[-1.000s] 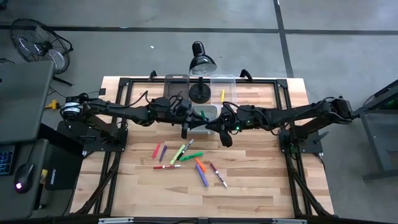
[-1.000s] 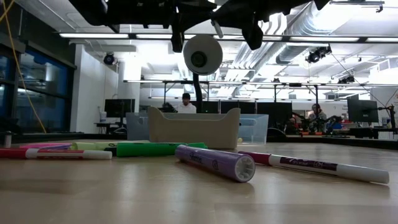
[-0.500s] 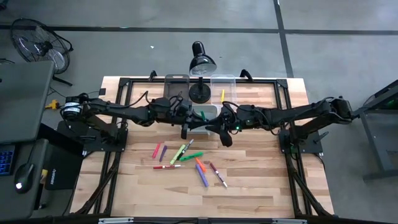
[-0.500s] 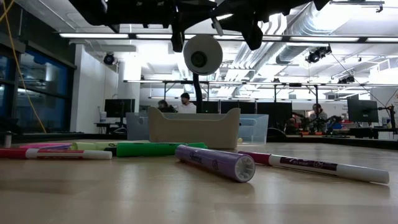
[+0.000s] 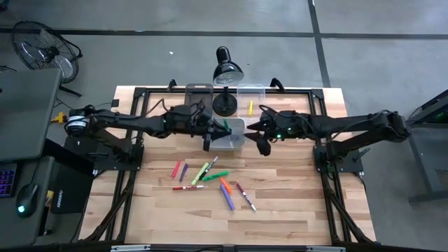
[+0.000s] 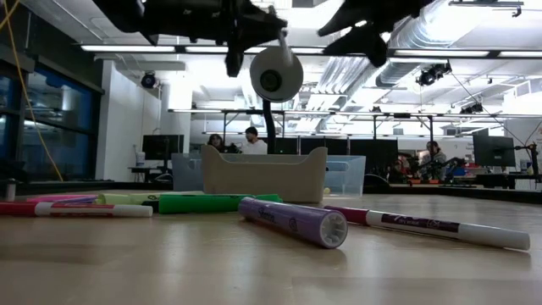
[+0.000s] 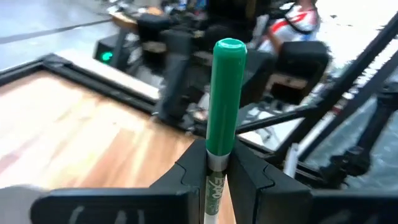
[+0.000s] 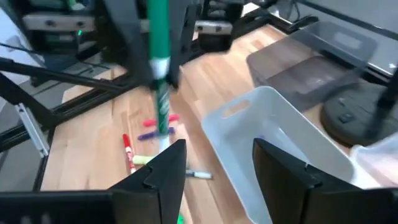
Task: Pick & Place Markers
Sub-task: Put the medium green marker into the black bin
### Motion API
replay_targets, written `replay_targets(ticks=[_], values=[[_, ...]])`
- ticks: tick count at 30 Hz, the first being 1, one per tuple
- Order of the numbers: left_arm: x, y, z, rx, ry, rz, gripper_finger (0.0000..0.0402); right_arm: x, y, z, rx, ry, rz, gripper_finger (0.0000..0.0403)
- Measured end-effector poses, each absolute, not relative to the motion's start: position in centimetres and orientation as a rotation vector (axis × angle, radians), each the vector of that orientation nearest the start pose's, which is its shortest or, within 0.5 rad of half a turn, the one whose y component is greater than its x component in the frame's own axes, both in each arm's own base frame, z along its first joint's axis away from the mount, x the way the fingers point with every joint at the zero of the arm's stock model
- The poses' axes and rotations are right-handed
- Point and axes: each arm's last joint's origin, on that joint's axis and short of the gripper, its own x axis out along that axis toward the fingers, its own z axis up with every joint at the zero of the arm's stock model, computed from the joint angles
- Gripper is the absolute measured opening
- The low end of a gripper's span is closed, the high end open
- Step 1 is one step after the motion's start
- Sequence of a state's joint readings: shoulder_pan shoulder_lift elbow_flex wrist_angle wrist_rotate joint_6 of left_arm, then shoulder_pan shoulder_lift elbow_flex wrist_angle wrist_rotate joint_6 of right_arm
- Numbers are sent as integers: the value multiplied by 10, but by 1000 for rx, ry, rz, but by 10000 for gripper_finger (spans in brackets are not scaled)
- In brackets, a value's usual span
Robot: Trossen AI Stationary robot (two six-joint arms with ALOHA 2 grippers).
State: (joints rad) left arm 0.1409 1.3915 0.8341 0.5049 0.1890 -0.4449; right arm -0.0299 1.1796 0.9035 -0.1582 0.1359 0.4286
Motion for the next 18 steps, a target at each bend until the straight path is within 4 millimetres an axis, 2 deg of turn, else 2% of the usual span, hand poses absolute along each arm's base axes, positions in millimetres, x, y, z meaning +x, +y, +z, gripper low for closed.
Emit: replay_targets(ticks=[8, 18], values=[[277, 67, 284, -475, 199, 117, 36, 230, -14, 302, 398, 483, -348, 161], [231, 110, 289, -513, 300, 335, 37, 224, -13, 297, 407, 549, -362, 158]])
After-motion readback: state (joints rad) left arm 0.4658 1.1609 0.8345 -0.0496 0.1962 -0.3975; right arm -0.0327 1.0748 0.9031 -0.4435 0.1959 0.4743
